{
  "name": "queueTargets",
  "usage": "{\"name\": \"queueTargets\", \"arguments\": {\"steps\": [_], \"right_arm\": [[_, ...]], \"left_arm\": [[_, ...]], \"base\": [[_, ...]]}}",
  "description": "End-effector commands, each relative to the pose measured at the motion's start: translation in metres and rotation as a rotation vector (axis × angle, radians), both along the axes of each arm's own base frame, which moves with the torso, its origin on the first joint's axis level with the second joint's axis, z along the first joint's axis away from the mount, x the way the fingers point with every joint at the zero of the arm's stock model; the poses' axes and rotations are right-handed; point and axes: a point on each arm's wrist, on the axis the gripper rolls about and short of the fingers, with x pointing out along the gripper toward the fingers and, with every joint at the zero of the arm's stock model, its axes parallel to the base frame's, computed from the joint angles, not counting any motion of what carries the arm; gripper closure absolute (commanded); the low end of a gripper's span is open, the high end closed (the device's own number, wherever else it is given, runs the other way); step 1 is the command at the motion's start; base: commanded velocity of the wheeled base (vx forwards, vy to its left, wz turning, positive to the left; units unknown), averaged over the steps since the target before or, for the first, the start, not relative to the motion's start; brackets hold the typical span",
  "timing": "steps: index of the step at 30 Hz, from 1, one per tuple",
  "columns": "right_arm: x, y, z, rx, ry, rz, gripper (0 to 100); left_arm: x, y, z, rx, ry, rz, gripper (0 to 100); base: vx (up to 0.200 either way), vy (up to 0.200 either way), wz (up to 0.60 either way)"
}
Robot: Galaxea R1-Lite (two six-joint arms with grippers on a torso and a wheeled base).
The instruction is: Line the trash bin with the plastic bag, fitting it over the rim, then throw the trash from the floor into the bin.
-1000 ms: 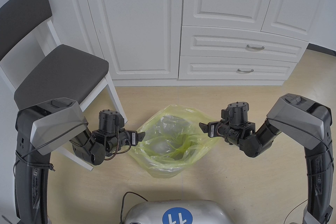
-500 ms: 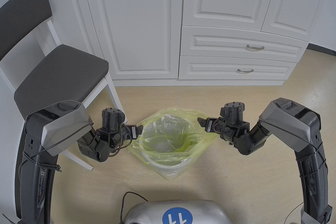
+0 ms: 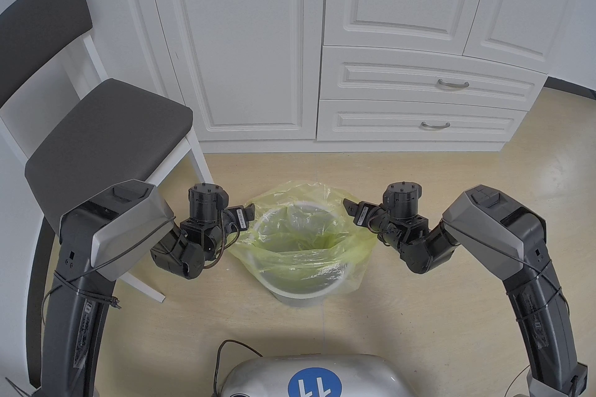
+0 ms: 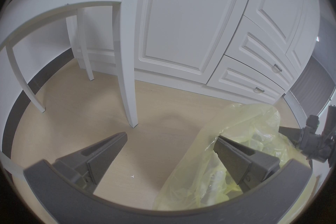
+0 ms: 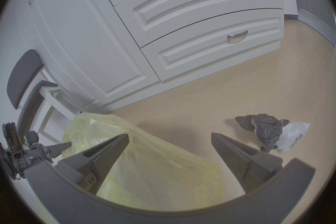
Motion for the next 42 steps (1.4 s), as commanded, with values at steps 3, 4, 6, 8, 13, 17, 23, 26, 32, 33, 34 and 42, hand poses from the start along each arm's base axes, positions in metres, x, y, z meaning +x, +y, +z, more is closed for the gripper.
{"name": "queueTargets", "arguments": {"steps": [3,4,6,8,13,17,23,26,32,33,34,42], "right_arm": [[0.009,0.004,-0.026,-0.009,0.014,-0.013,0],[0.01,0.004,-0.028,-0.008,0.011,-0.015,0],[0.013,0.003,-0.032,-0.01,0.009,-0.027,0],[0.016,0.002,-0.033,-0.012,0.003,-0.04,0],[0.017,-0.002,-0.035,-0.022,0.023,-0.048,0],[0.018,-0.007,-0.035,-0.039,0.05,-0.055,0],[0.013,-0.01,-0.014,-0.04,0.044,-0.056,0],[-0.001,-0.009,0.007,-0.044,0.052,-0.029,0],[-0.038,-0.007,0.039,-0.183,0.066,0.054,0],[-0.044,-0.006,0.038,-0.21,0.082,0.067,0],[-0.054,-0.005,0.038,-0.255,0.111,0.095,0],[-0.105,-0.007,0.041,-0.441,0.214,0.27,0]], "left_arm": [[0.009,-0.003,-0.021,0.008,0.016,0.019,0],[0.01,-0.003,-0.022,0.008,0.017,0.024,0],[0.012,-0.002,-0.023,0.013,0.023,0.032,0],[0.014,-0.001,-0.023,0.016,0.035,0.038,0],[0.015,0.004,-0.024,0.053,0.103,0.075,0],[0.01,0.006,-0.019,0.08,0.176,0.079,0],[0.003,0.006,0.0,0.083,0.172,0.075,0],[-0.007,0.006,0.016,0.094,0.167,0.062,0],[-0.03,0.002,0.036,0.17,0.172,0.002,0],[-0.032,0.001,0.036,0.176,0.174,-0.002,0],[-0.035,0.001,0.036,0.182,0.177,-0.009,0],[-0.044,-0.004,0.037,0.212,0.183,-0.04,0]], "base": [[0.0,0.0,0.0],[0.0,0.0,0.0],[0.0,0.0,0.0],[0.0,0.0,0.0],[0.0,0.0,0.0],[0.0,0.0,0.0],[0.0,0.0,0.0],[0.0,0.0,0.0],[0.0,0.0,0.0],[0.0,0.0,0.0],[0.0,0.0,0.0],[0.0,0.0,0.0]]}}
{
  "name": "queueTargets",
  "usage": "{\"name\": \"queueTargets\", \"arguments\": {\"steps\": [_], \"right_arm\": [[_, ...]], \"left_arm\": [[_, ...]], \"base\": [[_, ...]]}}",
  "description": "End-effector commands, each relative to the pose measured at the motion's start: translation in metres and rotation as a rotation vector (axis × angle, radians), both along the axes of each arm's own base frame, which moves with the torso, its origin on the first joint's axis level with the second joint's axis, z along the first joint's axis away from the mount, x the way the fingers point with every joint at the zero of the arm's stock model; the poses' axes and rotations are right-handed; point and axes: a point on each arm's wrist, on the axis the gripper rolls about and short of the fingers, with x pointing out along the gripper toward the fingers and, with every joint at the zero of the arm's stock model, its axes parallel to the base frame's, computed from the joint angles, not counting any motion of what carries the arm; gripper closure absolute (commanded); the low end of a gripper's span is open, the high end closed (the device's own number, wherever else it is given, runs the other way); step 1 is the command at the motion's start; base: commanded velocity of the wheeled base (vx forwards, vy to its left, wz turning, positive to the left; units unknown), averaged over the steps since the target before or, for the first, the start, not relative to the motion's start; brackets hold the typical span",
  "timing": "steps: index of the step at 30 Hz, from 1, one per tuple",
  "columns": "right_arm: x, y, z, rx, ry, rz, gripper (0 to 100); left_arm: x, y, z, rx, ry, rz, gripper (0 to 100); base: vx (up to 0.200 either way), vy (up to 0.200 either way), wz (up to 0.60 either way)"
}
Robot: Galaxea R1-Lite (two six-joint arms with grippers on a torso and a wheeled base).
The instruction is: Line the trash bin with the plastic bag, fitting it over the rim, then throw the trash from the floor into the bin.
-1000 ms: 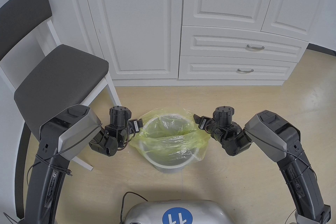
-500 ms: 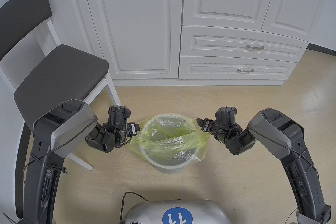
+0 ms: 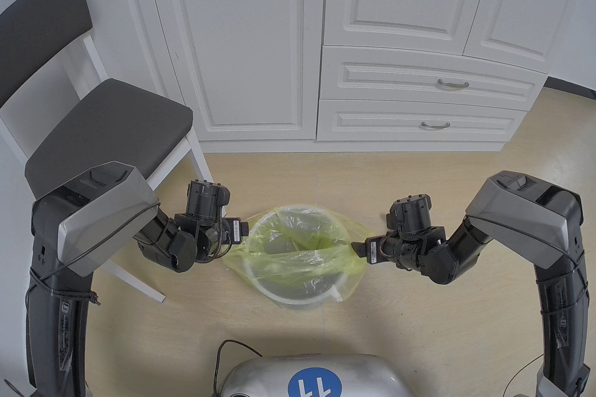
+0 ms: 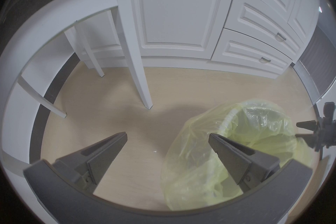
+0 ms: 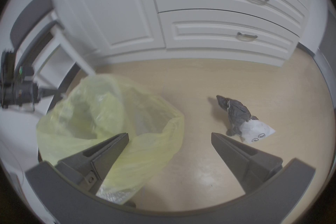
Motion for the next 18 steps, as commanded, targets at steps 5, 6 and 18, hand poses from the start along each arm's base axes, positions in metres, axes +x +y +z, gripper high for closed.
{"name": "queueTargets", "arguments": {"steps": [5,6,18], "right_arm": [[-0.061,0.009,0.015,-0.106,0.074,0.252,0],[-0.062,0.01,0.015,-0.108,0.075,0.256,0],[-0.106,0.048,-0.003,-0.128,0.153,0.403,0]], "left_arm": [[-0.021,-0.015,0.008,0.022,0.01,-0.062,0],[-0.021,-0.015,0.008,0.022,0.01,-0.062,0],[-0.053,-0.025,0.016,-0.036,0.029,-0.214,0]], "base": [[0.0,0.0,0.0],[0.0,0.0,0.0],[0.0,0.0,0.0]]}}
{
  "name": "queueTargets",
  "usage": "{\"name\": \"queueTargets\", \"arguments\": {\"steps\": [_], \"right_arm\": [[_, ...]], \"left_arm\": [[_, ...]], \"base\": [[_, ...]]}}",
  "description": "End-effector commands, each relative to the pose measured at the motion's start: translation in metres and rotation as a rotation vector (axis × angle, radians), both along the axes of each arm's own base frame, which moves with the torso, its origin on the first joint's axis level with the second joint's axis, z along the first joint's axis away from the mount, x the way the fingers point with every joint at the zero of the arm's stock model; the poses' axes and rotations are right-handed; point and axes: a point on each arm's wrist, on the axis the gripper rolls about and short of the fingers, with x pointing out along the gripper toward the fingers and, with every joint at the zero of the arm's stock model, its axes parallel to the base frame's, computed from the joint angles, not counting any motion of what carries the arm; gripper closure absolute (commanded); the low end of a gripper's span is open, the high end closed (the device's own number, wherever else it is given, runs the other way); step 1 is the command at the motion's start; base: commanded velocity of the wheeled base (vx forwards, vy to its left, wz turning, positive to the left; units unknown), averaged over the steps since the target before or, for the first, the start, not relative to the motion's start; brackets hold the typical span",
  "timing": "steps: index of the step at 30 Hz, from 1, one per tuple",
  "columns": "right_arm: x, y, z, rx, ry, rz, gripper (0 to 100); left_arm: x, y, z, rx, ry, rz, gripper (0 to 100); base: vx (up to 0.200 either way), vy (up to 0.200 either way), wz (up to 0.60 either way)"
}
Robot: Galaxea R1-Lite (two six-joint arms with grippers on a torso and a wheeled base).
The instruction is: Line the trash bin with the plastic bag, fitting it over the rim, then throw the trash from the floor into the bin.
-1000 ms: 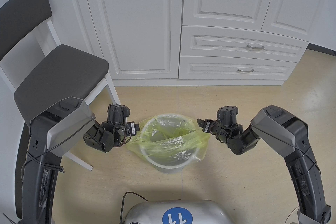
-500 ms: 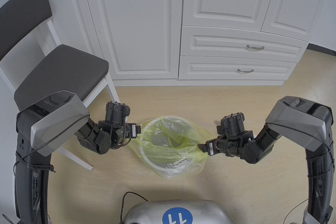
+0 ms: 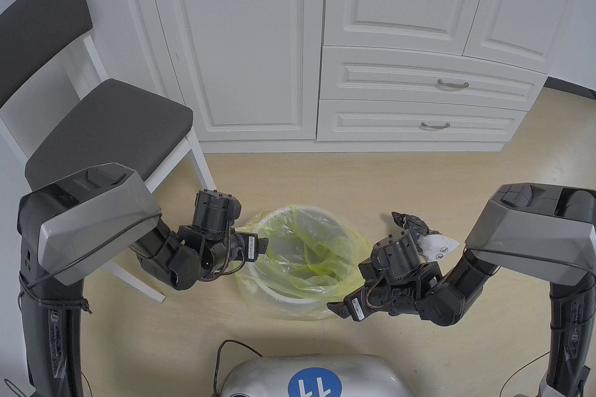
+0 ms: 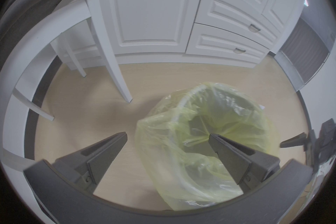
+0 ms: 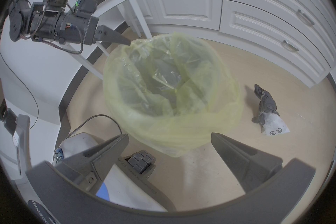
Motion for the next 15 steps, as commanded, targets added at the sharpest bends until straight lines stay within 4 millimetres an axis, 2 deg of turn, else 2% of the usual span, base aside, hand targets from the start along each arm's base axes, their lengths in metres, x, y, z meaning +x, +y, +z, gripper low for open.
{"name": "queueTargets", "arguments": {"steps": [1,5,8,15], "right_arm": [[-0.019,0.014,-0.008,-0.011,0.041,0.055,0],[-0.028,0.019,-0.018,-0.025,0.07,0.085,0],[-0.029,0.019,-0.015,-0.014,0.057,0.087,0],[-0.031,0.008,0.021,0.074,-0.047,0.08,0]], "left_arm": [[-0.016,-0.002,0.003,-0.016,-0.015,-0.069,0],[-0.031,0.007,-0.011,0.048,0.007,-0.183,0],[-0.039,0.02,-0.02,0.086,0.044,-0.26,0],[-0.041,0.041,-0.034,0.155,0.086,-0.309,0]], "base": [[0.0,0.0,0.0],[0.0,0.0,0.0],[0.0,0.0,0.0],[0.0,0.0,0.0]]}}
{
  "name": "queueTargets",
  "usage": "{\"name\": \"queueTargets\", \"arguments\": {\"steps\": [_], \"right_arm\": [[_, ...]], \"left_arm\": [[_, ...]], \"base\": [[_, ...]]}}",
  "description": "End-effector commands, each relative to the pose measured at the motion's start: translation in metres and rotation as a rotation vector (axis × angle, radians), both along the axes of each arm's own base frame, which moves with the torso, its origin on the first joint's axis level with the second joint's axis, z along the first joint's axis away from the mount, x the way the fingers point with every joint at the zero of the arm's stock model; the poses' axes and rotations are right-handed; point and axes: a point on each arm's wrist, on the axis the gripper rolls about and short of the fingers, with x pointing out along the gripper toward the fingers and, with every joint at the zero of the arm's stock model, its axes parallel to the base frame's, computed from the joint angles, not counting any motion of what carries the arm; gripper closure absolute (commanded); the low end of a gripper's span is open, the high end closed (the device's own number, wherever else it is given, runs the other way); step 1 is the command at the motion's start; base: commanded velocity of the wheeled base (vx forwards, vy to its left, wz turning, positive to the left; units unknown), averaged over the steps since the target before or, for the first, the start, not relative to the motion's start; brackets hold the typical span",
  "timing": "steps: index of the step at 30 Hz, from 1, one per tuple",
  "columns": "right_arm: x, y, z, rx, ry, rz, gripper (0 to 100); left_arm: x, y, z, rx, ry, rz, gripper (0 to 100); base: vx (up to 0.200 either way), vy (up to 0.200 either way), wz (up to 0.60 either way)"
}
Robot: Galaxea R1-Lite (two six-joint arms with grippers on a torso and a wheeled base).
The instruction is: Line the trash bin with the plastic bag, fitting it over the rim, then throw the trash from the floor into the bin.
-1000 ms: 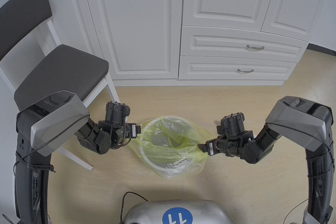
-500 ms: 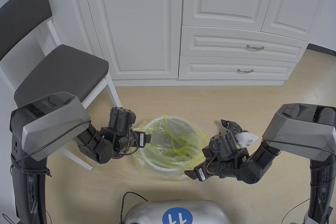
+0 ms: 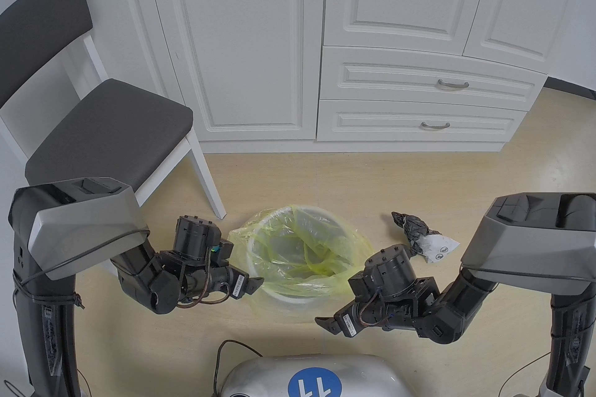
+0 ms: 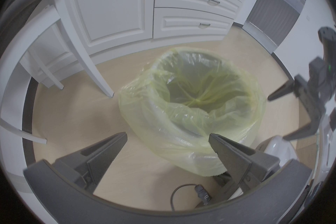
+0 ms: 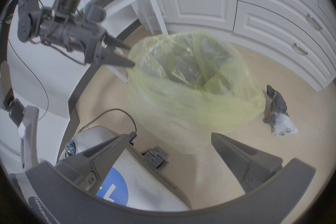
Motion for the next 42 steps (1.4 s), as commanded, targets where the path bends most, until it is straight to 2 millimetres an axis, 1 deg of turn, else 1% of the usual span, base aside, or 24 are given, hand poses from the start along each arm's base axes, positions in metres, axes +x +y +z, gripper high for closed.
{"name": "queueTargets", "arguments": {"steps": [1,2,4,6,8,10,13,16,18,19,20,22,26,29,30,32,34,35,36,37,38,40,41,42], "right_arm": [[-0.003,-0.008,0.025,0.051,-0.053,-0.003,0],[-0.001,-0.01,0.035,0.072,-0.077,-0.013,0],[0.005,-0.012,0.042,0.092,-0.099,-0.03,0],[0.015,-0.009,0.048,0.134,-0.126,-0.065,0],[0.024,-0.003,0.042,0.175,-0.112,-0.104,0],[0.035,0.006,0.028,0.201,-0.092,-0.155,0],[0.049,0.014,0.008,0.162,-0.101,-0.228,0],[0.05,0.012,-0.002,0.128,-0.086,-0.237,0],[0.043,0.006,-0.007,0.06,-0.05,-0.22,0],[0.043,0.006,-0.007,0.06,-0.05,-0.22,0],[0.039,-0.002,-0.005,-0.007,-0.051,-0.188,0],[0.034,-0.014,0.0,-0.06,-0.072,-0.154,0],[0.025,-0.023,0.009,-0.096,-0.084,-0.125,0],[0.022,-0.031,0.001,-0.163,-0.069,-0.092,0],[0.021,-0.035,-0.007,-0.203,-0.055,-0.075,0],[0.021,-0.036,-0.018,-0.247,-0.038,-0.062,0],[0.021,-0.036,-0.018,-0.247,-0.038,-0.062,0],[0.031,-0.035,-0.033,-0.258,-0.024,-0.082,0],[0.038,-0.037,-0.038,-0.264,-0.025,-0.102,0],[0.038,-0.037,-0.039,-0.265,-0.025,-0.107,0],[0.048,-0.041,-0.045,-0.276,-0.028,-0.147,0],[0.055,-0.044,-0.049,-0.273,-0.022,-0.174,0],[0.056,-0.045,-0.05,-0.273,-0.02,-0.176,0],[0.063,-0.046,-0.049,-0.263,-0.013,-0.202,0]], "left_arm": [[-0.003,0.016,-0.01,0.029,0.041,0.013,0],[-0.003,0.017,-0.011,0.031,0.045,0.012,0],[-0.004,0.018,-0.012,0.029,0.052,-0.01,0],[-0.006,0.02,-0.014,0.026,0.068,-0.038,0],[-0.006,0.021,-0.019,0.022,0.079,-0.049,0],[-0.004,0.023,-0.025,0.024,0.088,-0.044,0],[-0.003,0.024,-0.031,0.021,0.104,-0.046,0],[-0.004,0.025,-0.031,0.003,0.111,-0.065,0],[-0.005,0.024,-0.031,-0.004,0.115,-0.075,0],[-0.005,0.024,-0.031,-0.004,0.115,-0.075,0],[-0.006,0.023,-0.032,-0.003,0.115,-0.081,0],[-0.006,0.022,-0.031,-0.003,0.115,-0.082,0],[-0.006,0.022,-0.032,-0.001,0.117,-0.083,0],[-0.004,0.021,-0.039,0.008,0.126,-0.076,0],[-0.004,0.022,-0.041,0.012,0.129,-0.072,0],[-0.001,0.022,-0.044,0.013,0.132,-0.068,0],[-0.001,0.022,-0.044,0.013,0.132,-0.068,0],[0.002,0.023,-0.048,0.016,0.139,-0.056,0],[0.004,0.023,-0.049,0.017,0.141,-0.052,0],[0.004,0.024,-0.049,0.016,0.14,-0.051,0],[0.007,0.024,-0.052,0.018,0.153,-0.045,0],[0.012,0.024,-0.053,0.027,0.175,-0.027,0],[0.013,0.024,-0.053,0.028,0.178,-0.023,0],[0.019,0.025,-0.052,0.037,0.211,0.017,0]], "base": [[0.0,0.0,0.0],[0.0,0.0,0.0],[0.0,0.0,0.0],[0.0,0.0,0.0],[0.0,0.0,0.0],[0.0,0.0,0.0],[0.0,0.0,0.0],[0.0,0.0,0.0],[0.0,0.0,0.0],[0.0,0.0,0.0],[0.0,0.0,0.0],[0.0,0.0,0.0],[0.0,0.0,0.0],[0.0,0.0,0.0],[0.0,0.0,0.0],[0.0,0.0,0.0],[0.0,0.0,0.0],[0.0,0.0,0.0],[0.0,0.0,0.0],[0.0,0.0,0.0],[0.0,0.0,0.0],[0.0,0.0,0.0],[0.0,0.0,0.0],[0.0,0.0,0.0]]}}
